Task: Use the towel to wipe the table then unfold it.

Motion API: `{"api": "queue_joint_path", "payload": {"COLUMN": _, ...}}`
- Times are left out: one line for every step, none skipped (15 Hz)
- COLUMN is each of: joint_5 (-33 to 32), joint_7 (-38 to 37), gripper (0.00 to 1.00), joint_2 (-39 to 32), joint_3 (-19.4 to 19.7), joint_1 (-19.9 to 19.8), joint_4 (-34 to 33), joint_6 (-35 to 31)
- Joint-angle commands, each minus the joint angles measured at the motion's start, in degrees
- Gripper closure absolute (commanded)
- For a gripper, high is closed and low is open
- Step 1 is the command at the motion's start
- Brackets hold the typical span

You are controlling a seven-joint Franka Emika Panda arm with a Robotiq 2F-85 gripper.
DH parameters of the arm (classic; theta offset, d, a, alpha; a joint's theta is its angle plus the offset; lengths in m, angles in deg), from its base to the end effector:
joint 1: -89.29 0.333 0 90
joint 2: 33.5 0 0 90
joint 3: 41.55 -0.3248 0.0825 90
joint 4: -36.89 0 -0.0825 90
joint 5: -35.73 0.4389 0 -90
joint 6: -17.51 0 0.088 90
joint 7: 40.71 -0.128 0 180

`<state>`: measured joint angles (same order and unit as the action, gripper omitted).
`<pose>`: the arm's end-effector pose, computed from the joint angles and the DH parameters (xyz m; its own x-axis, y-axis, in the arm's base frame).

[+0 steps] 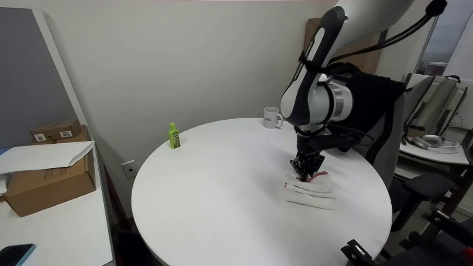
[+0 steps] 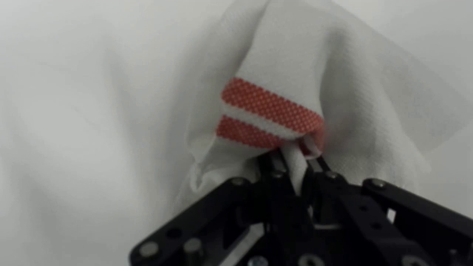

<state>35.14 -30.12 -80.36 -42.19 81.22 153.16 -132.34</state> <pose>0.5515 -0.0707 -0.0459 0.9722 0.0658 -0.2248 0.0566 -0.9973 -0.0473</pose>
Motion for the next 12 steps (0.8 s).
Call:
{"api": "queue_joint_path", "payload": {"joint_5": -1.67, "joint_7": -0.95, "gripper": 0.97, "joint_2": -3.13, "joint_3": -1.39, "joint_1": 4.21, "joint_4": -0.06, "joint_6": -1.64}}
{"api": "queue_joint_path", "payload": {"joint_5": -1.76, "joint_7": -1.76, "gripper": 0.97, "joint_2": -4.34, "joint_3": -1.12, "joint_1": 5.21, "joint_4": -2.65, "joint_6": -0.38}}
{"api": "queue_joint_path", "payload": {"joint_5": -1.81, "joint_7": -2.66, "gripper": 0.97, "joint_2": -5.45, "joint_3": -0.59, "joint_1": 6.22, "joint_4": -4.84, "joint_6": 0.28}}
{"api": "queue_joint_path", "payload": {"joint_5": -1.80, "joint_7": -3.47, "gripper": 0.97, "joint_2": -6.56, "joint_3": -0.09, "joint_1": 7.06, "joint_4": -7.09, "joint_6": 1.11}}
{"api": "queue_joint_path", "payload": {"joint_5": -1.95, "joint_7": -4.47, "gripper": 0.97, "joint_2": -7.70, "joint_3": 0.56, "joint_1": 7.93, "joint_4": -9.76, "joint_6": 2.31}}
{"api": "queue_joint_path", "payload": {"joint_5": -1.86, "joint_7": -5.18, "gripper": 0.97, "joint_2": -8.74, "joint_3": 0.81, "joint_1": 8.32, "joint_4": -12.45, "joint_6": 3.86}}
{"api": "queue_joint_path", "payload": {"joint_5": -1.82, "joint_7": -5.87, "gripper": 0.97, "joint_2": -9.63, "joint_3": 1.03, "joint_1": 8.69, "joint_4": -15.05, "joint_6": 5.35}}
{"api": "queue_joint_path", "payload": {"joint_5": -1.88, "joint_7": -6.57, "gripper": 0.97, "joint_2": -10.42, "joint_3": 1.37, "joint_1": 9.07, "joint_4": -17.96, "joint_6": 6.81}}
{"api": "queue_joint_path", "payload": {"joint_5": -1.91, "joint_7": -7.31, "gripper": 0.97, "joint_2": -11.12, "joint_3": 1.75, "joint_1": 9.30, "joint_4": -20.55, "joint_6": 7.88}}
{"api": "queue_joint_path", "payload": {"joint_5": -1.85, "joint_7": -8.03, "gripper": 0.97, "joint_2": -12.01, "joint_3": 2.18, "joint_1": 9.32, "joint_4": -23.37, "joint_6": 8.81}}
{"api": "queue_joint_path", "payload": {"joint_5": -1.75, "joint_7": -8.61, "gripper": 0.97, "joint_2": -12.90, "joint_3": 2.66, "joint_1": 9.12, "joint_4": -26.13, "joint_6": 9.50}}
{"api": "queue_joint_path", "payload": {"joint_5": -1.53, "joint_7": -9.16, "gripper": 0.97, "joint_2": -14.02, "joint_3": 3.16, "joint_1": 8.60, "joint_4": -29.13, "joint_6": 10.20}}
